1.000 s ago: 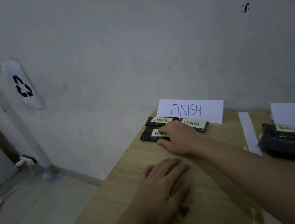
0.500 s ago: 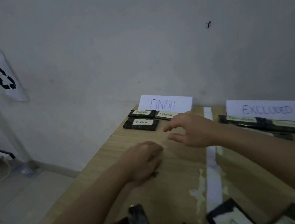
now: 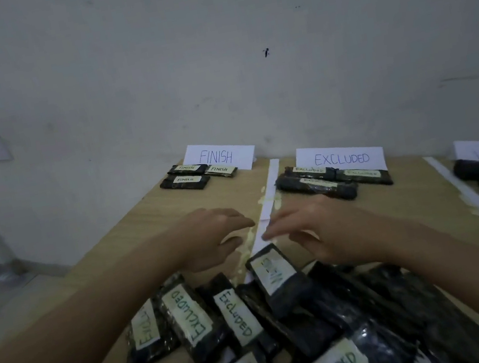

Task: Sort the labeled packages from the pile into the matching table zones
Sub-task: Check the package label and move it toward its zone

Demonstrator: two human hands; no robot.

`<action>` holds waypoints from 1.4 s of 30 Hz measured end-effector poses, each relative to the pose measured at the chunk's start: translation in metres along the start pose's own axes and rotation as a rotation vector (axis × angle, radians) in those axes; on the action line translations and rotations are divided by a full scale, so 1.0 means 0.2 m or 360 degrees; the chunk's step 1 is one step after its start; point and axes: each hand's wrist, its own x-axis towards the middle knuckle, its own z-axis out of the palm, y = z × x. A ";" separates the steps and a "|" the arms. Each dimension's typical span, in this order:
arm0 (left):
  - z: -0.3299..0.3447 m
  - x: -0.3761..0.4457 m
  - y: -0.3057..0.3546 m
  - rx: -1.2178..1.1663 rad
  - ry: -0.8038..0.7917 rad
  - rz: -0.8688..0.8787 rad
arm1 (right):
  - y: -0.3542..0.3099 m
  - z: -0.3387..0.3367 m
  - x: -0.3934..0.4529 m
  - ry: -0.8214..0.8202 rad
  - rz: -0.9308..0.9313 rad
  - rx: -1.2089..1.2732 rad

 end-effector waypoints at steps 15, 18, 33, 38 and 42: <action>-0.04 -0.04 0.29 -0.1397 0.0469 -0.0668 | -0.05 0.07 -0.23 0.0797 -0.0217 -0.0501; -0.09 0.00 0.37 -0.2249 0.0202 -0.0693 | -0.05 0.06 -0.25 0.0951 -0.0121 -0.0876; -0.16 0.12 0.39 -0.2513 0.0408 -0.0329 | 0.18 -0.06 -0.40 0.1331 0.0208 -0.0805; -0.18 0.15 0.39 -0.2223 0.0501 -0.0232 | 0.21 -0.05 -0.47 0.1300 0.0245 -0.0650; -0.17 0.18 0.40 -0.2201 0.0538 -0.0230 | 0.24 -0.03 -0.53 0.1261 0.0314 -0.0655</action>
